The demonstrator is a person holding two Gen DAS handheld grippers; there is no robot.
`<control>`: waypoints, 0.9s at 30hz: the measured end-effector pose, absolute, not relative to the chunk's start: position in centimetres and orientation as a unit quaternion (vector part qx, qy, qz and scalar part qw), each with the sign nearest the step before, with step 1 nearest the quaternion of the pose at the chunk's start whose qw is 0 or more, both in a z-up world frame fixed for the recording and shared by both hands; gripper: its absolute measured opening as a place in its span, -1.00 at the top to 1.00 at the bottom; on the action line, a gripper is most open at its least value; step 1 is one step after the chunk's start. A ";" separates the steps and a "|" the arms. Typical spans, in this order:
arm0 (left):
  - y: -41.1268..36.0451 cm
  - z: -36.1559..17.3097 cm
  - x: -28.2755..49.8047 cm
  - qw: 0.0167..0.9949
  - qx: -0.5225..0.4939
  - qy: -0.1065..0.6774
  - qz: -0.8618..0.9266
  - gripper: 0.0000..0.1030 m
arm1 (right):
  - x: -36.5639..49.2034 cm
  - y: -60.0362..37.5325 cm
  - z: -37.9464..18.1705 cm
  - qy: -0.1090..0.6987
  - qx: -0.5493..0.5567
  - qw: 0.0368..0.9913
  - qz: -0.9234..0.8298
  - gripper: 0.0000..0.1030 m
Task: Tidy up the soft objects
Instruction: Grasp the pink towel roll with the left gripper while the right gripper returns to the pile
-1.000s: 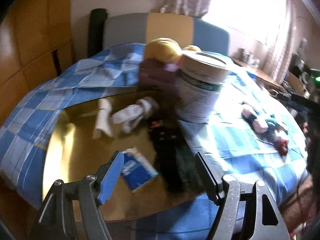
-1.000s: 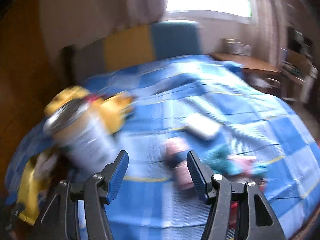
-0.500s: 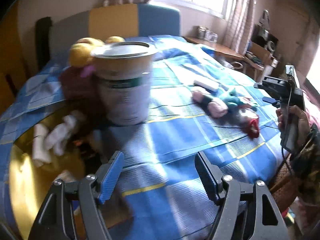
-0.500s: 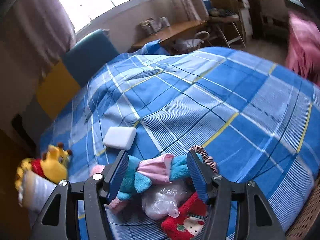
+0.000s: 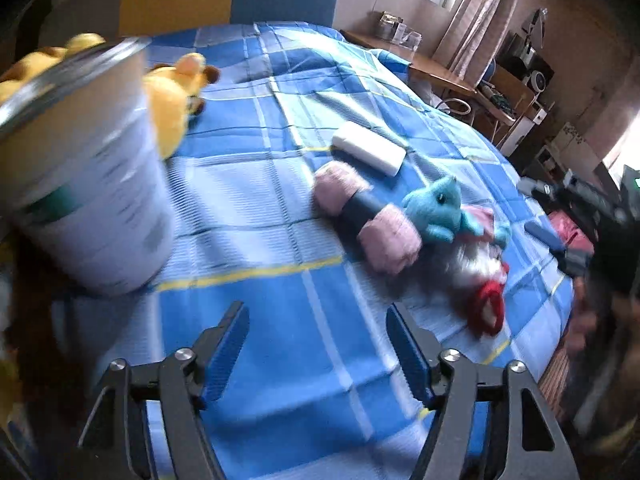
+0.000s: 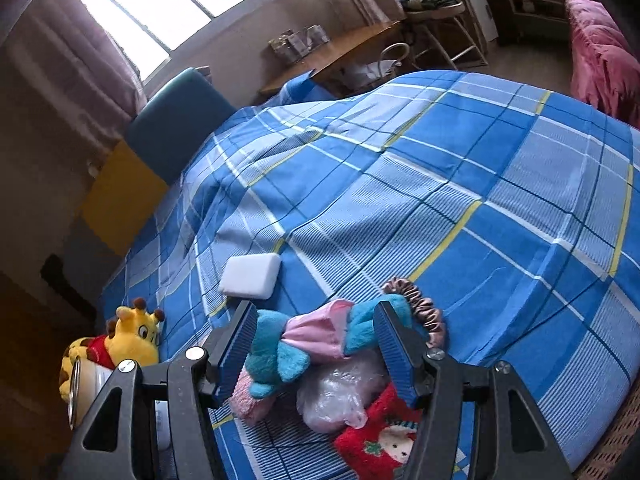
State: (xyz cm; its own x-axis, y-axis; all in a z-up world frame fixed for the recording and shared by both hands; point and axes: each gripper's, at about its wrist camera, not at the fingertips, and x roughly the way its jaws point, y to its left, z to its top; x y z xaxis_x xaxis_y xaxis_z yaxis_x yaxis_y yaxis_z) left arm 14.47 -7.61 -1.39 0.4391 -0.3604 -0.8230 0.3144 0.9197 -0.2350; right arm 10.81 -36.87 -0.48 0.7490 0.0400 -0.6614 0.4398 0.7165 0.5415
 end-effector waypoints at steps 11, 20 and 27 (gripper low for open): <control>-13.5 -4.1 23.1 0.825 -0.080 0.534 -0.167 -0.45 | 11.2 -36.4 -0.9 0.348 0.369 0.858 -0.084 -0.19; -16.8 -7.4 26.5 0.818 -0.048 0.559 -0.127 -0.47 | 11.5 -36.4 -1.4 0.353 0.382 0.851 -0.074 -0.19; -15.6 -5.5 23.7 0.837 0.006 0.509 -0.200 0.13 | 11.6 -36.2 -1.5 0.360 0.374 0.852 -0.069 -0.19</control>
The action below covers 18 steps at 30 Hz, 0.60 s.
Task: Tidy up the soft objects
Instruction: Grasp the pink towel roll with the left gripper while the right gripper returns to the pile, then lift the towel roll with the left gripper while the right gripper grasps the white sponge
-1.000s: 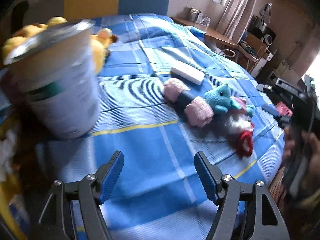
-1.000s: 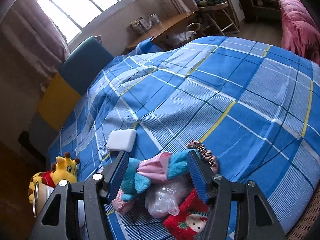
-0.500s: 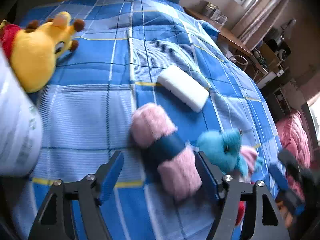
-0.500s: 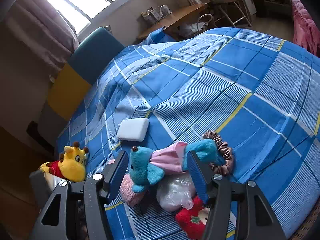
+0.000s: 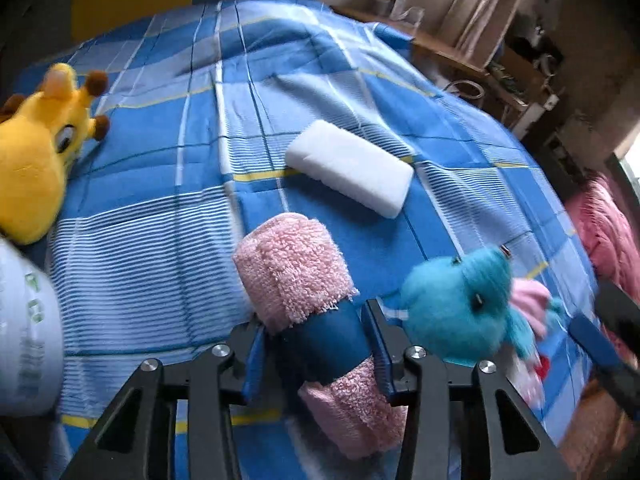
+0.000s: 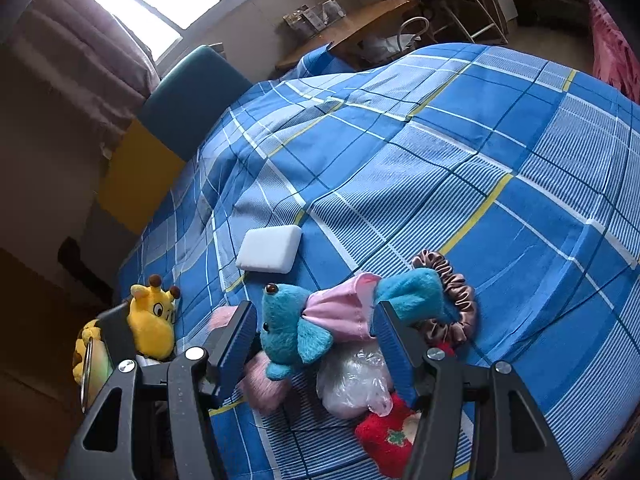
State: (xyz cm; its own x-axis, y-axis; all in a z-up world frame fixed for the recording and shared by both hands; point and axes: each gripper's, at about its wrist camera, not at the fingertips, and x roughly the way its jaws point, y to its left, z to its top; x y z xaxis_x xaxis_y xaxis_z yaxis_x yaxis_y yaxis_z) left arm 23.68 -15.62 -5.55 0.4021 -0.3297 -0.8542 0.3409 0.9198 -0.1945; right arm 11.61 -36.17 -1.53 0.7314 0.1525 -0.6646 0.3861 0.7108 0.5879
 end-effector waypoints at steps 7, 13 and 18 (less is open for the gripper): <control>-9.6 -4.5 17.0 0.831 0.068 0.495 -0.245 0.13 | 11.3 -36.1 -1.5 0.359 0.373 0.853 -0.071 -0.19; -4.6 -7.3 14.0 0.841 0.035 0.491 -0.225 0.09 | 12.0 -34.7 -1.1 0.372 0.337 0.863 -0.057 -0.19; -4.3 -7.9 13.1 0.859 0.025 0.461 -0.223 0.01 | 12.7 -32.0 0.2 0.380 0.277 0.882 -0.009 -0.19</control>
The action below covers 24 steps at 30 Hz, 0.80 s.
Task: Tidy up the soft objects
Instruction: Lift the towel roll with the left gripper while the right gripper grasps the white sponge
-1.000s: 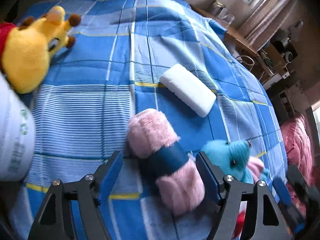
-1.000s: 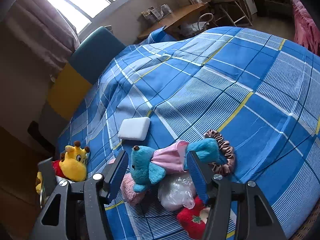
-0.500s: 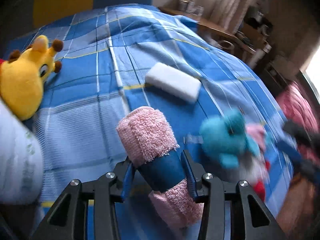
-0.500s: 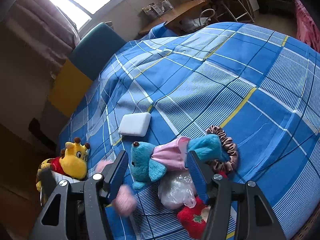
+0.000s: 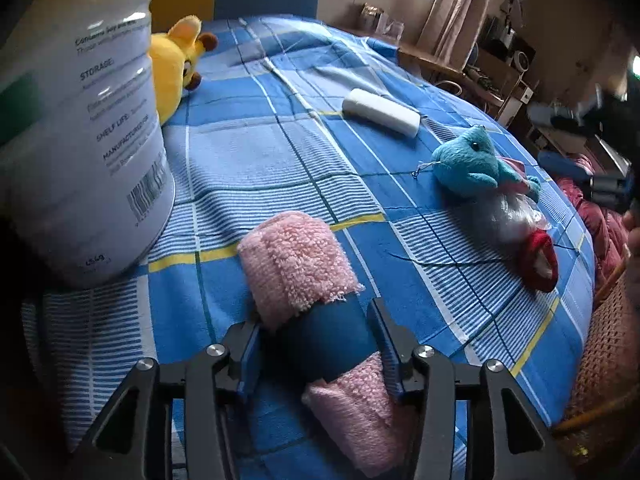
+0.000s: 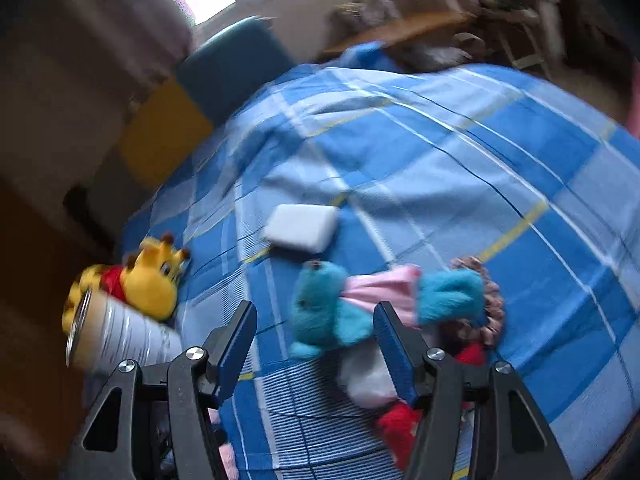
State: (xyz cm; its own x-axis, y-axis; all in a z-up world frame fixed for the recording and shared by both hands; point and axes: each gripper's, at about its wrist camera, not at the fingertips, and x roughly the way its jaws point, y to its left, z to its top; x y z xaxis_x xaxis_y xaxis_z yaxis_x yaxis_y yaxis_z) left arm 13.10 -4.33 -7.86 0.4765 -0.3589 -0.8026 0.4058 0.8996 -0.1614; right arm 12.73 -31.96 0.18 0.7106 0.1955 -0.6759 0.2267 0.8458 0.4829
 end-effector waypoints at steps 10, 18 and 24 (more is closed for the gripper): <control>-3.6 -8.0 12.6 0.868 -0.015 0.440 -0.231 0.01 | 24.4 -26.6 0.7 0.477 0.011 0.875 0.079 -0.19; -3.3 -8.2 12.6 0.869 -0.029 0.434 -0.238 0.00 | 32.3 -25.2 -4.4 0.562 -0.110 0.817 0.070 -0.25; -3.1 -8.2 12.7 0.868 -0.041 0.433 -0.241 -0.01 | 34.8 -25.0 -6.9 0.592 -0.149 0.789 0.070 -0.35</control>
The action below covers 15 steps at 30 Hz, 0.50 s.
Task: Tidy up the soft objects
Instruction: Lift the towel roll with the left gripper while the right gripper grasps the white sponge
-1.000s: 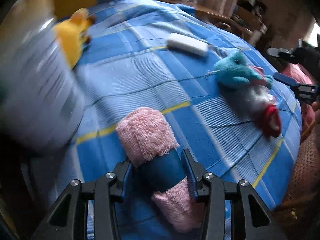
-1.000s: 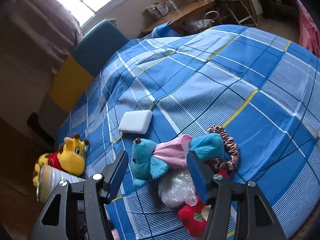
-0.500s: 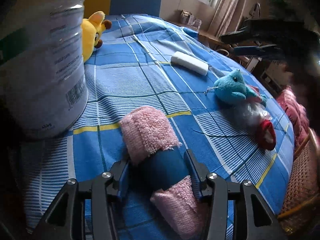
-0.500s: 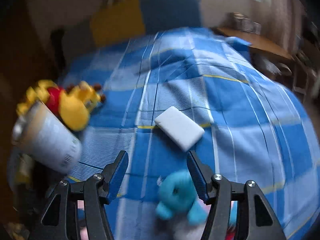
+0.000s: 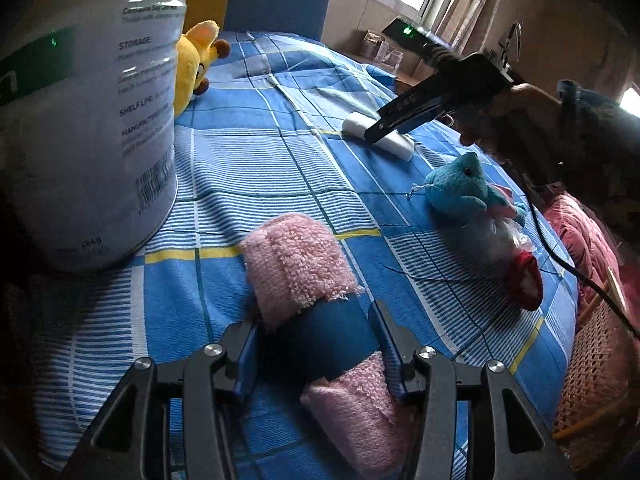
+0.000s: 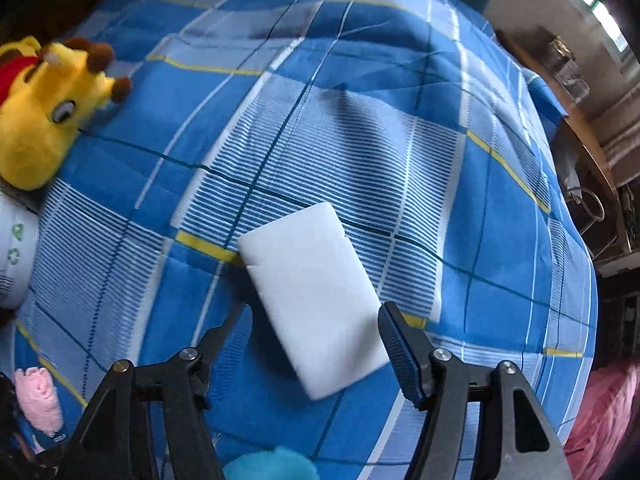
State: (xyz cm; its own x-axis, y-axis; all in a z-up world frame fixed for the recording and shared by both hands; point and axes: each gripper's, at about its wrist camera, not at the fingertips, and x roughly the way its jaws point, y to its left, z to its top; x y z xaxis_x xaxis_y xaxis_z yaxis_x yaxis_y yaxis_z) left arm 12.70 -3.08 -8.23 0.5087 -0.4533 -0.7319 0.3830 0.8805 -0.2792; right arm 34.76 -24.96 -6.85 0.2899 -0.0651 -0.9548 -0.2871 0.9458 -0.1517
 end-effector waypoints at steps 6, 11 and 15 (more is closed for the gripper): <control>-3.0 -8.3 12.8 0.868 -0.043 0.432 -0.242 -0.01 | 35.9 -25.6 -7.9 0.596 -0.150 0.787 0.059 -0.48; -3.0 -8.4 12.7 0.868 -0.043 0.431 -0.242 -0.01 | 35.1 -26.2 -7.2 0.585 -0.154 0.795 0.044 0.12; -3.1 -8.4 12.7 0.869 -0.042 0.429 -0.242 -0.02 | 33.6 -25.8 -5.0 0.561 -0.144 0.813 0.056 0.44</control>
State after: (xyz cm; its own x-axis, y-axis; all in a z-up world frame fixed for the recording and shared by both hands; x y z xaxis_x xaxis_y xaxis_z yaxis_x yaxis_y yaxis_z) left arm 12.68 -3.07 -8.39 0.5148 -0.4557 -0.7261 0.3845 0.8798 -0.2796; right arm 33.59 -25.79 -5.00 0.3635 -0.0703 -0.9289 -0.2525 0.9524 -0.1710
